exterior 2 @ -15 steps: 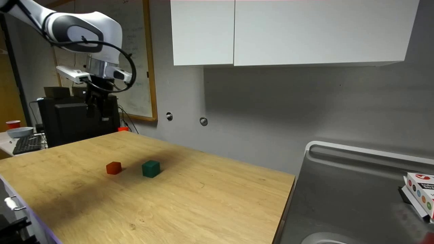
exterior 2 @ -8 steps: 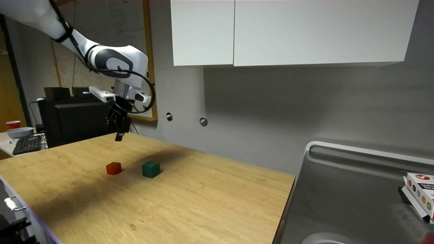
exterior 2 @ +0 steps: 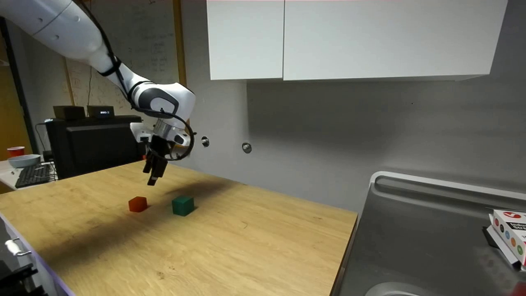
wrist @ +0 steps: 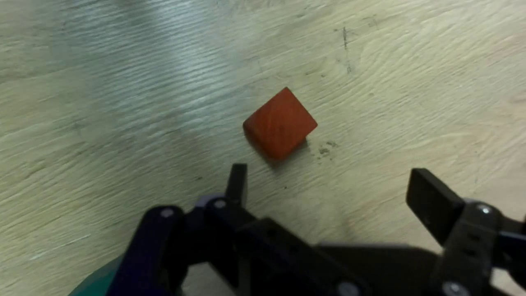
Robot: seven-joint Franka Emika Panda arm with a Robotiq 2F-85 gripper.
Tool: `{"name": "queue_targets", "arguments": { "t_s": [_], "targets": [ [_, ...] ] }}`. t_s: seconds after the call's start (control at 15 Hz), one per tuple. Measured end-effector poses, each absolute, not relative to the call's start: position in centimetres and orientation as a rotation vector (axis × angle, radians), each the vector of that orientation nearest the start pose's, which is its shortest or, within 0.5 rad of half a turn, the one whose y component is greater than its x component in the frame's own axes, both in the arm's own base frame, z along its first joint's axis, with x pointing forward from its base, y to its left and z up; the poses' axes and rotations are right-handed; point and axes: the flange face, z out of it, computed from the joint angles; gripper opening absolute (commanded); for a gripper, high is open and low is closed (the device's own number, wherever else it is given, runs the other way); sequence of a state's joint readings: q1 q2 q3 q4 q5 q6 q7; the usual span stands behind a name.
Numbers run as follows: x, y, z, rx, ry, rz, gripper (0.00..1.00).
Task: Put the orange block on the green block
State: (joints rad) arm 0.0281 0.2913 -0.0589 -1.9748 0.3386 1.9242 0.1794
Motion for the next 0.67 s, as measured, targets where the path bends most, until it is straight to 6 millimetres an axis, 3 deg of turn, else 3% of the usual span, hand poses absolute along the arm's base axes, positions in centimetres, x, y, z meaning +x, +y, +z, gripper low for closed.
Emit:
{"name": "queue_targets", "arguments": {
  "t_s": [0.33, 0.67],
  "targets": [
    [57.2, 0.2, 26.8, -2.701, 0.76, 0.54, 1.0],
    [55.9, -0.2, 24.1, -2.618, 0.99, 0.575, 1.0]
  ]
}}
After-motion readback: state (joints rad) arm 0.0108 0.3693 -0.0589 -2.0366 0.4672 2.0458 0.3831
